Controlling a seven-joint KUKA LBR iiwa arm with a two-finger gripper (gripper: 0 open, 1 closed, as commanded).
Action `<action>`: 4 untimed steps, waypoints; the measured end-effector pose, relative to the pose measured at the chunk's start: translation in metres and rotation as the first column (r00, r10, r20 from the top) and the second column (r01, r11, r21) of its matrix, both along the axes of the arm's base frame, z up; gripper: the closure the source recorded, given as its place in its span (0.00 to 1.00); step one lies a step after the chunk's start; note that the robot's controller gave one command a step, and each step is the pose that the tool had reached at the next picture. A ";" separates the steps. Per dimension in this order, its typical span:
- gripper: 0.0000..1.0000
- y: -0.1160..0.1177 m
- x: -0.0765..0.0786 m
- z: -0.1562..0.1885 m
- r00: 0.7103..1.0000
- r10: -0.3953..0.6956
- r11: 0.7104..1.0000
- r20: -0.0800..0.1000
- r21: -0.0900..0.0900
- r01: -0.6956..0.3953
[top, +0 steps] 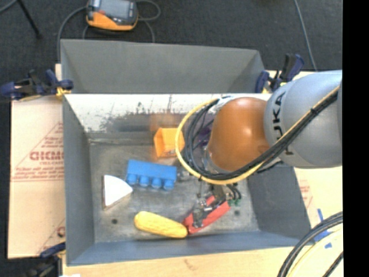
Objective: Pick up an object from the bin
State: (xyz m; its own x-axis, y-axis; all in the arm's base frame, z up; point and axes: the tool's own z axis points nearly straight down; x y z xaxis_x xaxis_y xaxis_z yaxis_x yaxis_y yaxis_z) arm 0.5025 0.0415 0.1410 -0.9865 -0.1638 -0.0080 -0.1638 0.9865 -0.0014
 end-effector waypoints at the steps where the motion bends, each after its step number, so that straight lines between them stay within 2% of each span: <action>1: 1.00 -0.010 0.007 -0.067 0.968 0.249 0.969 -0.021 -0.001 -0.249; 4: 1.00 -0.010 0.007 -0.067 0.969 0.245 0.970 -0.022 0.000 -0.245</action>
Offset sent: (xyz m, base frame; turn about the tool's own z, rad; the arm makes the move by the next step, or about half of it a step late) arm 0.0000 0.0000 0.0000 0.0000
